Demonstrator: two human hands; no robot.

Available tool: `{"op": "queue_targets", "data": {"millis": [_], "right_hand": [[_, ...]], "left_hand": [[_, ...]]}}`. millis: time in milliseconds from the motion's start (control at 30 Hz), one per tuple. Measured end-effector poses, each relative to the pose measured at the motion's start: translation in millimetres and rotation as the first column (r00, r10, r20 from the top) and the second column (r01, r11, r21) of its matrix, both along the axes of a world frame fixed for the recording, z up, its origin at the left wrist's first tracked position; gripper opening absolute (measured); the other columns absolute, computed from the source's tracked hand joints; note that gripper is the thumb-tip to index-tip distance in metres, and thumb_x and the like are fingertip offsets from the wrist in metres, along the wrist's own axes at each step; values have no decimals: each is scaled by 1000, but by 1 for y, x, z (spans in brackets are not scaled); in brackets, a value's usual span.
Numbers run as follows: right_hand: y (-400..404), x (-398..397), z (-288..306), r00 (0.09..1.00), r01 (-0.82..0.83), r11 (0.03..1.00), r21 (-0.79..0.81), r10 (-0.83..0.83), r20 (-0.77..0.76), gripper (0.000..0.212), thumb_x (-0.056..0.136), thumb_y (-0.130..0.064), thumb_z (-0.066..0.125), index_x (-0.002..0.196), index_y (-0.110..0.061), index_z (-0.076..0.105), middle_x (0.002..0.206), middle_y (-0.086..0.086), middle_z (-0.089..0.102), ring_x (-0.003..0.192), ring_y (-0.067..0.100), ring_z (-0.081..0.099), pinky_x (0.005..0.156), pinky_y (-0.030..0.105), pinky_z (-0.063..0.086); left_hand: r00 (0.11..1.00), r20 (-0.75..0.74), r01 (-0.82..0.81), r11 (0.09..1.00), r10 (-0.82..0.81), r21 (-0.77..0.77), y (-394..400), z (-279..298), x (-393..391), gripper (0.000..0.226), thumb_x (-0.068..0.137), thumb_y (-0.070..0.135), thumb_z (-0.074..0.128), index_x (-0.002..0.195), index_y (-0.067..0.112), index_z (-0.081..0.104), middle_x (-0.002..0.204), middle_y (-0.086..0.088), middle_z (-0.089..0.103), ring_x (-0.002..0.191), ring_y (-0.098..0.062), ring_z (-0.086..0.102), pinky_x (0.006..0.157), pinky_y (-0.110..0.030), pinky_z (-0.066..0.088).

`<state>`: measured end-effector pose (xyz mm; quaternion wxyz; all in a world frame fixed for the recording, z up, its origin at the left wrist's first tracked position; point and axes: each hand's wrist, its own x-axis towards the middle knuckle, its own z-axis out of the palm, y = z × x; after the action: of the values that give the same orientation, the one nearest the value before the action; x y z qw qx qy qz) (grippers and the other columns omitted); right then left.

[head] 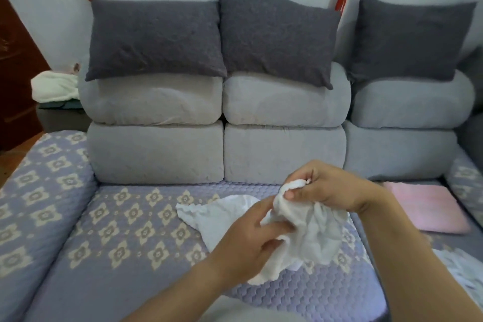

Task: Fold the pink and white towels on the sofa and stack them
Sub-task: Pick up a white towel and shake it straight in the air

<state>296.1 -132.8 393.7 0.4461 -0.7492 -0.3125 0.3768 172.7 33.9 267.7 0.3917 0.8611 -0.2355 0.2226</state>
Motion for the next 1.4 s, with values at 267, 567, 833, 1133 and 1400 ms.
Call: {"op": "queue_targets", "data": {"millis": [267,567,833,1133,1400], "right_hand": [[-9,5,7,982,184,980,71,-186,27,20,84,-29,71,84,-10,77,82,10,73,75,21,67,72,33,52],[2,5,13,984,160,983,95,-166,61,22,86,-30,70,83,-9,76,80,12,73,73,23,66,69,32,51],[11,11,23,880,453,844,288,-476,11,19,95,-16,65,86,-1,74,78,16,72,68,24,68,67,34,54],[11,5,24,965,259,956,136,-262,6,15,87,-24,69,83,-11,75,79,11,71,70,20,65,63,28,51],[16,15,21,772,624,689,368,-617,-152,31,87,-28,70,92,3,69,84,19,68,78,30,65,78,43,51]], "left_hand": [[969,-245,57,996,-39,67,23,8,-2,13,99,25,51,99,21,63,98,7,42,81,-15,49,70,-33,47],[984,103,-176,916,148,360,68,25,11,9,92,10,58,87,7,65,99,-4,59,82,-17,54,80,-30,52],[946,-313,-112,989,78,-92,66,49,-2,24,87,30,54,74,11,57,72,7,50,66,-6,48,64,-23,39],[871,241,-491,771,428,407,143,42,17,16,83,11,60,68,8,56,72,-6,51,51,-25,43,45,-35,43],[972,56,-225,824,229,521,130,-9,7,24,84,15,57,69,10,39,79,-4,40,57,-20,32,45,-37,34]]}}
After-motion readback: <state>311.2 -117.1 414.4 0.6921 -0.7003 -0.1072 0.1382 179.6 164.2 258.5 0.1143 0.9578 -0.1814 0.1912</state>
